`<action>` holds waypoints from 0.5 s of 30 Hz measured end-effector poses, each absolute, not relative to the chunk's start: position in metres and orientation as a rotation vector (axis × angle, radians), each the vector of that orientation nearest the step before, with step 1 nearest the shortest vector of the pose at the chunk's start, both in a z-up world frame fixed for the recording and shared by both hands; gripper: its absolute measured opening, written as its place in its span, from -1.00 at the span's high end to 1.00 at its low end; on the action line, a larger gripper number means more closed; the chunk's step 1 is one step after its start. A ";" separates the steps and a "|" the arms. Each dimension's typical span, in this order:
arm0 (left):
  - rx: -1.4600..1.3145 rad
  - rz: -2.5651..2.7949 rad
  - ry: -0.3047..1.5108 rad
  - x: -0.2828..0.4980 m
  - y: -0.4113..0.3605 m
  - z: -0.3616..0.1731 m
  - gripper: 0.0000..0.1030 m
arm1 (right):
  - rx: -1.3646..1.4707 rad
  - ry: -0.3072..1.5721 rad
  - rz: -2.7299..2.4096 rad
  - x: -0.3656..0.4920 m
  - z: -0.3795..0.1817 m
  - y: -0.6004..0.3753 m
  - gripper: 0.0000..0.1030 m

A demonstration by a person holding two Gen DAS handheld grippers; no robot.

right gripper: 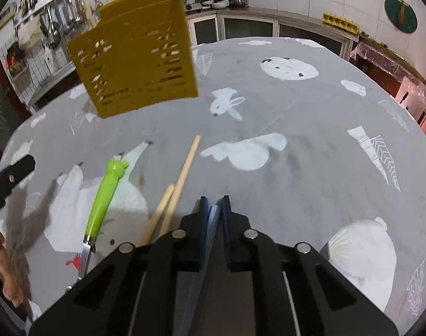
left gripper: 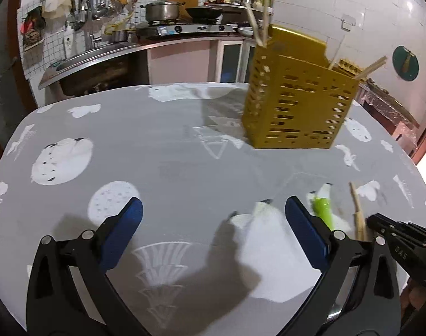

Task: Organize utensils
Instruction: 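Move both tools down toward the green-handled fork and metal spoon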

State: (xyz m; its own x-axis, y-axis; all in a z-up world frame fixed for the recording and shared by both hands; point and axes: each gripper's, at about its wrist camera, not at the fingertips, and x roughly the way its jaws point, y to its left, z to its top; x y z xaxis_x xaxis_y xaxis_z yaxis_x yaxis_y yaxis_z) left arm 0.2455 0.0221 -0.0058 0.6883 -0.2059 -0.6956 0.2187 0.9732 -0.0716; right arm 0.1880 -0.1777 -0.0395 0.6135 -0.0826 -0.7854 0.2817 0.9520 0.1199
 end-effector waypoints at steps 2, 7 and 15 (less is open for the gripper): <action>0.026 -0.252 0.783 0.245 0.011 -0.005 -0.90 | 0.244 0.872 -0.216 0.188 -0.037 -0.185 0.81; 0.052 -0.302 0.818 0.243 -0.024 -0.007 -0.90 | 0.239 0.860 -0.225 0.192 -0.032 -0.210 0.81; 0.130 -0.357 0.876 0.237 -0.069 -0.022 -0.90 | 0.219 0.872 -0.240 0.198 -0.037 -0.254 0.81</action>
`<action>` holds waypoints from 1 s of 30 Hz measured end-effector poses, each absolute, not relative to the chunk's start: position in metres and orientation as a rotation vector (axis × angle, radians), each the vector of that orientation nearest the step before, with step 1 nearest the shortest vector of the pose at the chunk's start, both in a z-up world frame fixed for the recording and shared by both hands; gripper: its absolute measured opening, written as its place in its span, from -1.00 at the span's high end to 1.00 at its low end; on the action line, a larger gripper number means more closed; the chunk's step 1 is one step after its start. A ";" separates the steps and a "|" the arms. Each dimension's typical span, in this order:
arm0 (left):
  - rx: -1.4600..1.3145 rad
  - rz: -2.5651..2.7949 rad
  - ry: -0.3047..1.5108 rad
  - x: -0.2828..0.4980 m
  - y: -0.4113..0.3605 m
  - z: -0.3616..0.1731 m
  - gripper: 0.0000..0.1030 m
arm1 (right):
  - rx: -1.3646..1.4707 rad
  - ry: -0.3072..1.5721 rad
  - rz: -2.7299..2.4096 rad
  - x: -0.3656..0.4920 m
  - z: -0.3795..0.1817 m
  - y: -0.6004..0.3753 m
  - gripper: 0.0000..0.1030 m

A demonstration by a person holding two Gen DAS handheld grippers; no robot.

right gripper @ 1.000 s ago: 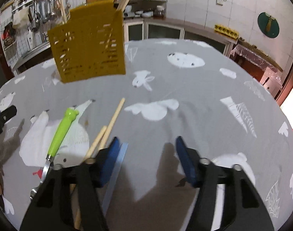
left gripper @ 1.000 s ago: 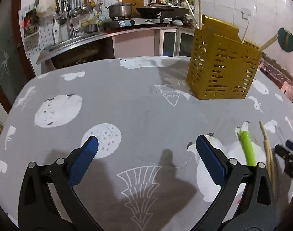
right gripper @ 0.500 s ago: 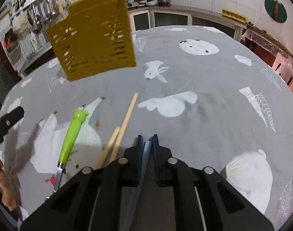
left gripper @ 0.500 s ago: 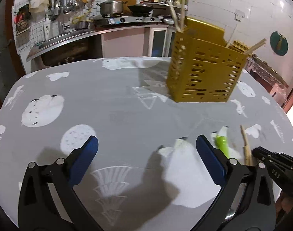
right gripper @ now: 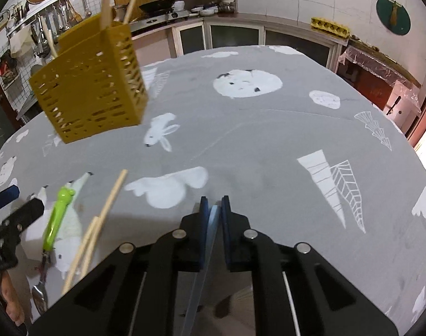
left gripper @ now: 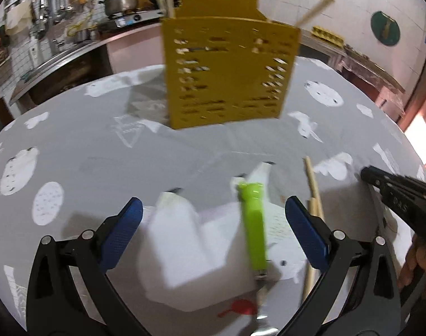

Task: Organize utensils
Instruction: 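Move both tools down toward the green-handled fork and metal spoon, then grasp the green-handled fork with the left tool while the right tool grasps the metal spoon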

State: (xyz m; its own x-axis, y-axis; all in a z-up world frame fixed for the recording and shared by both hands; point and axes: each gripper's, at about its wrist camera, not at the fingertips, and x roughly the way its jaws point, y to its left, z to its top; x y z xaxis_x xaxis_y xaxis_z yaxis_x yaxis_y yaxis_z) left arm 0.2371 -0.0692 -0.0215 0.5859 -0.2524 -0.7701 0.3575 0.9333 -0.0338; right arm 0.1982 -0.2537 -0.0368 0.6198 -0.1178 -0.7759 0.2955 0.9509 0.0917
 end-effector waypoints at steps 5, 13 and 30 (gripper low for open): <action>0.174 -0.404 0.899 0.233 -0.087 -0.028 -0.74 | 0.213 0.876 -0.219 0.202 -0.040 -0.261 0.81; 0.133 -0.399 1.014 0.253 -0.091 -0.043 0.09 | 0.219 0.863 -0.178 0.204 -0.042 -0.254 0.82; 0.046 -0.362 1.021 0.261 -0.077 -0.031 0.67 | 0.216 0.839 -0.123 0.208 -0.032 -0.246 0.89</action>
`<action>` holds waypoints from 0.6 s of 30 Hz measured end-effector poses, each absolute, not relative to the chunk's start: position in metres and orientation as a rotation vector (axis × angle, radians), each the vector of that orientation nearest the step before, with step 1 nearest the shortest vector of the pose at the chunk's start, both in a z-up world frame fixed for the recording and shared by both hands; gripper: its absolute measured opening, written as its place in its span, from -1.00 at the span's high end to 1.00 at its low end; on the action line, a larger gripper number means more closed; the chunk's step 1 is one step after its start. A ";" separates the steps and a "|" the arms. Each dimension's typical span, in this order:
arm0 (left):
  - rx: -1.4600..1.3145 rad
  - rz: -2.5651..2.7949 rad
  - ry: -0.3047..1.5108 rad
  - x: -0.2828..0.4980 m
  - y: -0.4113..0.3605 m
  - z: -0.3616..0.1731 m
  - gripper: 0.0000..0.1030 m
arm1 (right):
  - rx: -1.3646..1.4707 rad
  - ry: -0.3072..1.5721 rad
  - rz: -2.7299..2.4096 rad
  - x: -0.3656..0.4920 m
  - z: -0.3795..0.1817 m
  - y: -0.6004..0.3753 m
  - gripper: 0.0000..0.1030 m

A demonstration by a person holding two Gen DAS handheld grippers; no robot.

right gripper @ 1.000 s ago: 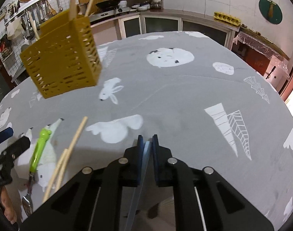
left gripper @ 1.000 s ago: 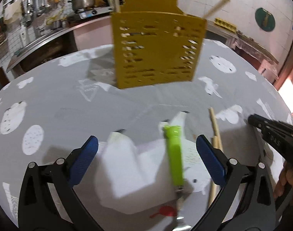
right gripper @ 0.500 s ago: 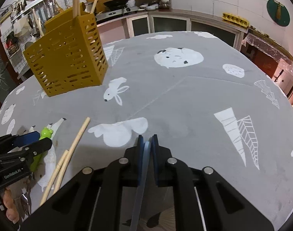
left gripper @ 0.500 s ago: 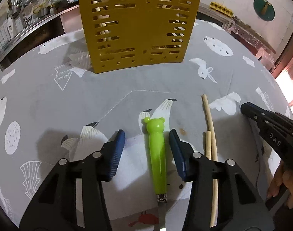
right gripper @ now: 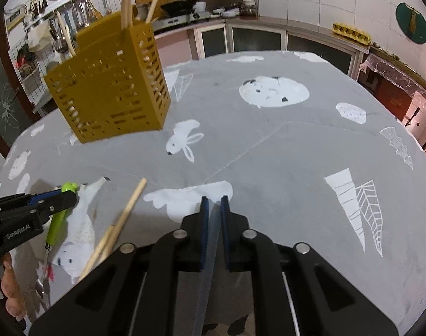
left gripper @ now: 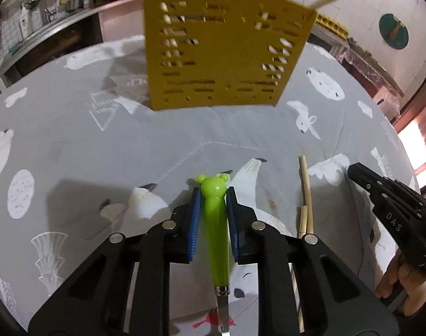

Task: Organize utensils
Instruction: 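Grasp the green-handled fork with the left tool while the right tool grasps the metal spoon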

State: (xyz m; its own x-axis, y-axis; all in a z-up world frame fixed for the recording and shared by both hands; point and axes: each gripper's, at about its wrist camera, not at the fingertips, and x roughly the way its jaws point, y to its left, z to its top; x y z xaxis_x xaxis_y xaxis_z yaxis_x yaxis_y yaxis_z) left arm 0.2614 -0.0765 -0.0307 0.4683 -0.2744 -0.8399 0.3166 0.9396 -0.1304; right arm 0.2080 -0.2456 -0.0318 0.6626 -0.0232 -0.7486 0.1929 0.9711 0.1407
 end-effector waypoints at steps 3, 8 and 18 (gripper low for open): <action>0.056 -0.335 0.944 0.251 -0.070 -0.016 0.67 | 0.215 0.803 -0.111 0.203 -0.020 -0.242 0.90; 0.064 -0.337 0.862 0.235 -0.062 0.006 0.67 | 0.186 0.813 -0.114 0.205 -0.014 -0.240 0.88; 0.054 -0.312 0.892 0.242 -0.049 -0.003 0.66 | 0.150 0.868 -0.166 0.209 -0.031 -0.236 0.27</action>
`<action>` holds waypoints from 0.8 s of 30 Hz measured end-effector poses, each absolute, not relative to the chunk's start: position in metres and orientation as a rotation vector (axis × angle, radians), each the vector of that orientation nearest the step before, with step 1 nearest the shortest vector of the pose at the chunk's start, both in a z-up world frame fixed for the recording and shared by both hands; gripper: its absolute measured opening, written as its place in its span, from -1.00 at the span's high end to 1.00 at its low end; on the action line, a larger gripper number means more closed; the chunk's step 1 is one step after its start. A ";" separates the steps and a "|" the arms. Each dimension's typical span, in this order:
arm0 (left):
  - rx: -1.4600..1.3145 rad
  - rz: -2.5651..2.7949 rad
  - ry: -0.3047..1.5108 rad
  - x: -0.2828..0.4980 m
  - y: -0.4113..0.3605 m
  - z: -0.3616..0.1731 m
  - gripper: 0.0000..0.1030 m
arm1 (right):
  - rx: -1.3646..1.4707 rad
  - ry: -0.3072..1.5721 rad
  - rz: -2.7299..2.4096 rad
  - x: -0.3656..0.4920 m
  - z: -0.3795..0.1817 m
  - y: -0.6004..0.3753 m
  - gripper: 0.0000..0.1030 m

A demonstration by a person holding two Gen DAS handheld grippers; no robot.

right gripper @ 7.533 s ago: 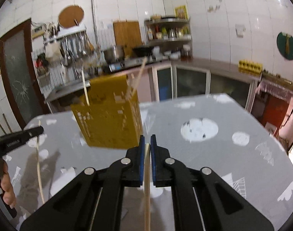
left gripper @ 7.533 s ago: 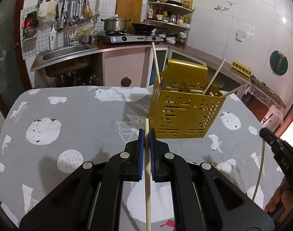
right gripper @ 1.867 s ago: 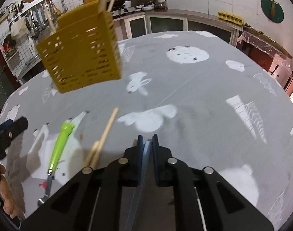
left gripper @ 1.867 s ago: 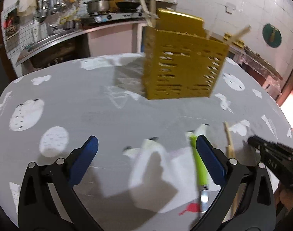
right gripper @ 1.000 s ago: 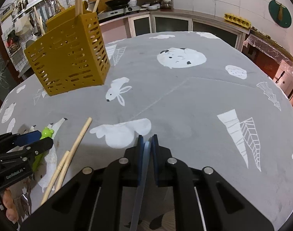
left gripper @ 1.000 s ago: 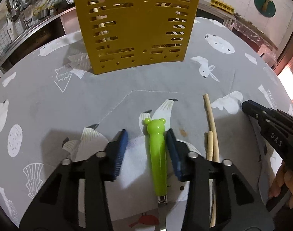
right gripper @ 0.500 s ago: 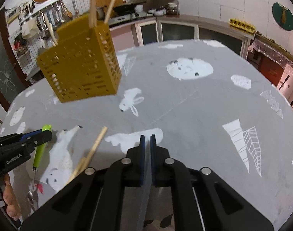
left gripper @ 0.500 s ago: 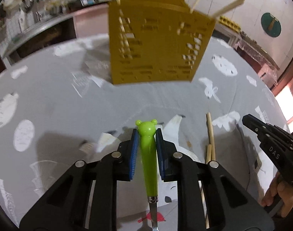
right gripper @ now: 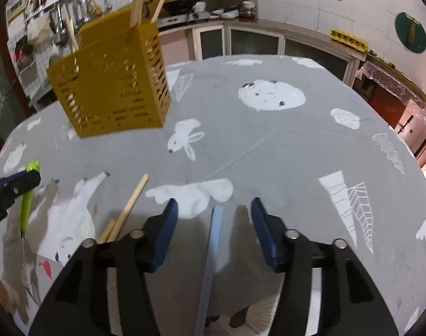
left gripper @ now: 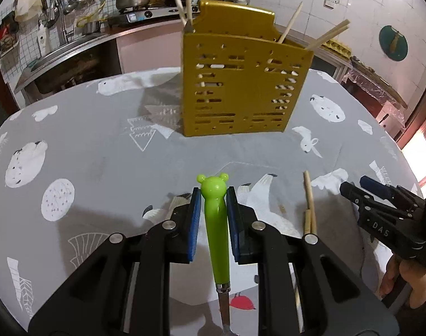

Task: Organize utensils
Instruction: 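Grasp the green-handled fork with the left tool while the right tool grasps the metal spoon, then lift the fork and spoon and carry them over the yellow holder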

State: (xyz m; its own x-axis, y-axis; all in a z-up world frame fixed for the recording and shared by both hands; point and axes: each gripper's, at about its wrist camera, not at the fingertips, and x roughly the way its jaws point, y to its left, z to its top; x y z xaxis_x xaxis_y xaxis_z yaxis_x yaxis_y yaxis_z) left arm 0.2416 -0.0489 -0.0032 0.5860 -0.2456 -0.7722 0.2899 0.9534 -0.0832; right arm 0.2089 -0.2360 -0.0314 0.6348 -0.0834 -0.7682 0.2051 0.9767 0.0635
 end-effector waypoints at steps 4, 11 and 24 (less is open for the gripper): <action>0.039 -0.313 0.902 0.244 -0.044 -0.007 0.66 | 0.148 0.918 -0.179 0.217 -0.041 -0.235 0.41; 0.031 -0.312 0.896 0.245 -0.042 -0.005 0.66 | 0.156 0.958 -0.181 0.226 -0.039 -0.232 0.84; 0.033 -0.286 0.777 0.223 -0.033 0.025 0.66 | 0.190 0.723 -0.123 0.193 0.016 -0.227 0.86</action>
State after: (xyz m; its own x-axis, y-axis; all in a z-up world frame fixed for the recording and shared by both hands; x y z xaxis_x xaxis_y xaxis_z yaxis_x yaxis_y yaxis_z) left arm 0.2228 -0.0332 0.0255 0.6763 -0.2428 -0.6955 0.2667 0.9608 -0.0761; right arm 0.1932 -0.2273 0.0163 0.7439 -0.0464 -0.6667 0.1773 0.9756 0.1298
